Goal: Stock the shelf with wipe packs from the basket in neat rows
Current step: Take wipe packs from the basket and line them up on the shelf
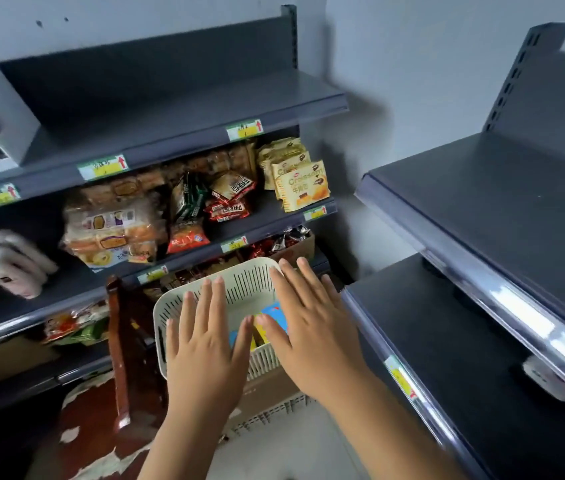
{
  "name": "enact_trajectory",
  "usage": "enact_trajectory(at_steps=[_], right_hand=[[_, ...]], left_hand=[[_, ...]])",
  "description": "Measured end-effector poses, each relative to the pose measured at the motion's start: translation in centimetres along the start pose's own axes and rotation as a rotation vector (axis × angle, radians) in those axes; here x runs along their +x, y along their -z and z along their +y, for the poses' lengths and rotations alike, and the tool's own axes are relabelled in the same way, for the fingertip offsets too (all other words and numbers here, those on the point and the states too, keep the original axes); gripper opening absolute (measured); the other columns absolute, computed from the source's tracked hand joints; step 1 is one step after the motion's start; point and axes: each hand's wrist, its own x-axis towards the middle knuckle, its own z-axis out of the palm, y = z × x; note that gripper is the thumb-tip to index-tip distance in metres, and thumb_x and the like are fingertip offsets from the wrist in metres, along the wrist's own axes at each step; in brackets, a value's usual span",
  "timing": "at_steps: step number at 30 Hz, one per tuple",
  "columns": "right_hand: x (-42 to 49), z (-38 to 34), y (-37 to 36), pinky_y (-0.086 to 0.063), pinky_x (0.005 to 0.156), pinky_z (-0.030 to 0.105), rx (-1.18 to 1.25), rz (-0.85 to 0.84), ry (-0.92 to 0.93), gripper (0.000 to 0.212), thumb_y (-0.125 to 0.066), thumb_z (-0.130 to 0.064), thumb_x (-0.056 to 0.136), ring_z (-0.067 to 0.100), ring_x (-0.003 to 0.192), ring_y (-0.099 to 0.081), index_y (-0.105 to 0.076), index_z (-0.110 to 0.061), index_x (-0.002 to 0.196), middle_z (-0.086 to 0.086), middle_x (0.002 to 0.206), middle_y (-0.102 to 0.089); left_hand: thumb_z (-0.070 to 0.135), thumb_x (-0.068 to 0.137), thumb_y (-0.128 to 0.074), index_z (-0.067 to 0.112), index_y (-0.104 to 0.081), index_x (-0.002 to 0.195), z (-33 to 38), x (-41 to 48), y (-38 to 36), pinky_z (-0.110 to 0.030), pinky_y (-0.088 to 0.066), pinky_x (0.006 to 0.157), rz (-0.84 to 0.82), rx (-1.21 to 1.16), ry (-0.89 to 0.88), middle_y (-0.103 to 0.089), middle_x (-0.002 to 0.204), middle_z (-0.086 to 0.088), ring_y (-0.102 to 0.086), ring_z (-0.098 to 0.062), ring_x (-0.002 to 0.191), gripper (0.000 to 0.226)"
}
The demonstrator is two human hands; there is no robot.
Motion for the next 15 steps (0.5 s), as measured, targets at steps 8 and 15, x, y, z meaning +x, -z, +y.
enact_trajectory(at_steps=[8,15], right_hand=[[6.2,0.8,-8.7,0.000,0.129,0.042,-0.016,-0.248,-0.071,0.070,-0.019,-0.063,0.104,0.015,0.159,0.003,-0.018,-0.025,0.163,-0.006,0.171,-0.015],[11.9,4.1,-14.9,-0.046,0.085,0.026,0.051,-0.373,-0.303,0.050,-0.035,-0.058,0.103,0.016,0.125,-0.055,-0.049,-0.026,0.139,-0.007,0.138,-0.059]], left_hand=[[0.072,0.097,-0.012,0.035,0.011,0.161,-7.7,4.4,-4.7,-0.042,0.004,0.125,-0.172,0.063,0.111,0.004,0.170,0.012,0.012,-0.015,0.156,0.077],[0.064,0.101,-0.021,0.027,-0.002,0.163,-11.7,9.9,-11.6,-0.040,0.000,0.128,-0.452,0.035,0.235,-0.003,0.171,0.006,0.006,-0.017,0.158,0.074]])
